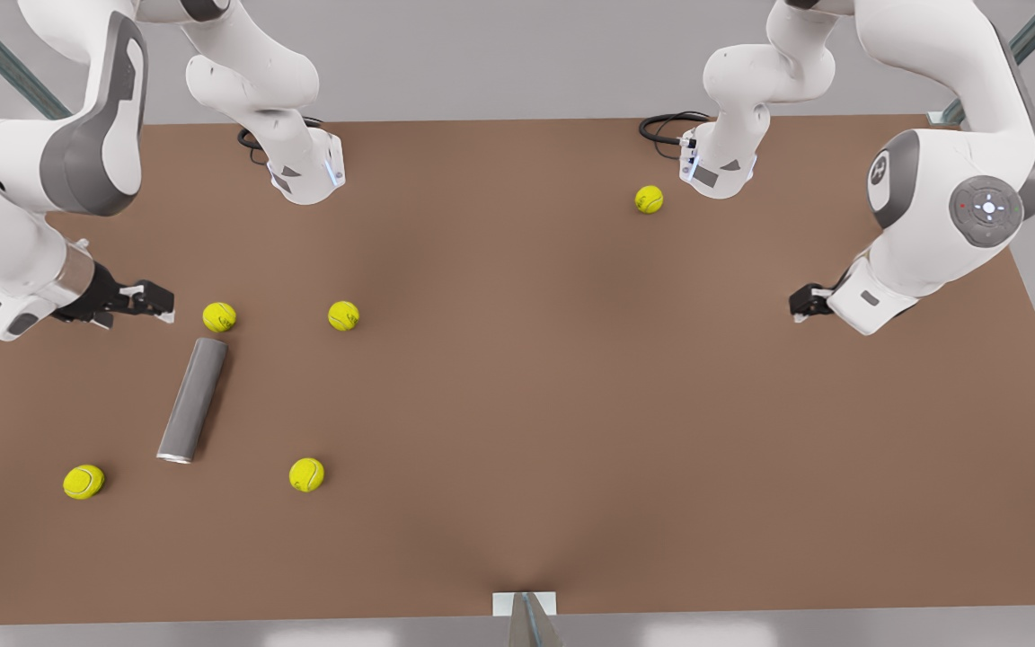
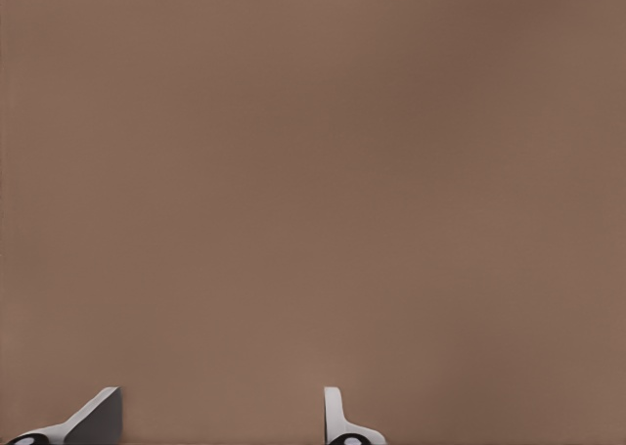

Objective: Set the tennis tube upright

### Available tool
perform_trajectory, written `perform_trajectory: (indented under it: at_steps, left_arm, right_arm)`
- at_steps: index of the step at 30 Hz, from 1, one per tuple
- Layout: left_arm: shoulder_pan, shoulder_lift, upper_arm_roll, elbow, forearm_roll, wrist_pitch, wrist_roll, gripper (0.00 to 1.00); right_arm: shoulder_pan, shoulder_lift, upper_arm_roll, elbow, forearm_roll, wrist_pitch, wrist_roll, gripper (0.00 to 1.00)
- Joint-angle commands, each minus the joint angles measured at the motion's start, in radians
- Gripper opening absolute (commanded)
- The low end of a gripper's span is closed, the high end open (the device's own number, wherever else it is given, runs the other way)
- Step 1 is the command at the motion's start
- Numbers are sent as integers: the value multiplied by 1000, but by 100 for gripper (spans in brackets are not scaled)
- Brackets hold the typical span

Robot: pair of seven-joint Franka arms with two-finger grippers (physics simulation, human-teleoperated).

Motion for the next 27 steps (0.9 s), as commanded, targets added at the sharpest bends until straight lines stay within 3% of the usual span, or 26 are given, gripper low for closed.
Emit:
perform_trajectory:
  at_steps: [1, 4, 7, 11, 14, 18, 23, 27]
  left_arm:
    - [-1, 5, 0, 1, 4, 10, -3, 100]
    - [-4, 6, 0, 1, 6, 15, -5, 100]
    - [-4, 11, 0, 1, 8, 15, -5, 100]
    - [-6, 11, 0, -1, 8, 13, -5, 100]
    - [-7, 11, 0, -1, 8, 6, -2, 100]
    - [-7, 25, -2, -1, 8, 7, -5, 100]
    - [-9, 34, -3, -1, 9, 9, -3, 100]
    - [-9, 34, -3, -1, 8, 7, -2, 100]
  right_arm:
    - [-7, -2, 0, 0, 0, -20, 17, 100]
    - [-2, 27, 0, 1, 2, -4, 13, 100]
    - [4, 195, -4, -68, -9, 111, 188, 100]
    - [-28, 218, -10, -266, -10, 339, 372, 100]
    - [-36, 224, -10, -304, -99, 476, 372, 100]
    - [-114, 247, -10, -319, -87, 526, 380, 100]
    - [-156, 394, -12, -215, -69, 595, 360, 100]
    - [-148, 391, -9, -278, -56, 554, 334, 100]
